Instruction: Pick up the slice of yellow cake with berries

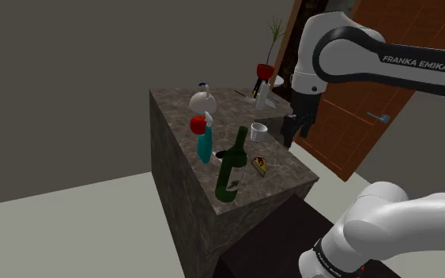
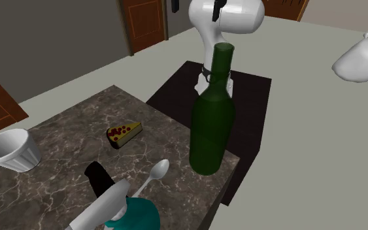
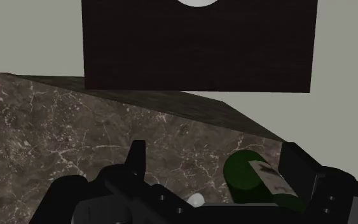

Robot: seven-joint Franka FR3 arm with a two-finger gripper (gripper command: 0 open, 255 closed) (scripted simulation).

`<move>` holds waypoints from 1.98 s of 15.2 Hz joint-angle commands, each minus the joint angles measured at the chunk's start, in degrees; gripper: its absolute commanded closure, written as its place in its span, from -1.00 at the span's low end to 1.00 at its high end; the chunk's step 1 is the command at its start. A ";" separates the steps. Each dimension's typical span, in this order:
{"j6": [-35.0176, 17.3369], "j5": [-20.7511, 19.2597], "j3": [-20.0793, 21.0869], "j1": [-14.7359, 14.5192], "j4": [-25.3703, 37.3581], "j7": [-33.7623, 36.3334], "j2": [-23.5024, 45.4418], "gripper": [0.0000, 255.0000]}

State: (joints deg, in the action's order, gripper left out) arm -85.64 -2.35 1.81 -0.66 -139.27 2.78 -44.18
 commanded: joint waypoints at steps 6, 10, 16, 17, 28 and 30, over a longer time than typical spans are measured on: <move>-9.37 -1.50 -2.51 2.14 -3.03 -0.07 6.57 -1.00; -16.80 -2.48 -4.52 3.80 -4.10 -0.13 13.10 -1.00; -27.35 -3.27 -7.56 5.99 -3.39 -0.41 24.60 -1.00; -28.99 -3.28 -8.06 6.32 -3.01 -0.50 26.67 -1.00; -43.04 -0.23 -12.29 9.63 5.27 -2.98 49.67 -1.00; -44.56 0.00 -12.24 9.68 4.95 -3.10 50.88 -1.00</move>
State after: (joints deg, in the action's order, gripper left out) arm -129.47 -2.53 -10.41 8.95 -134.42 -0.23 5.90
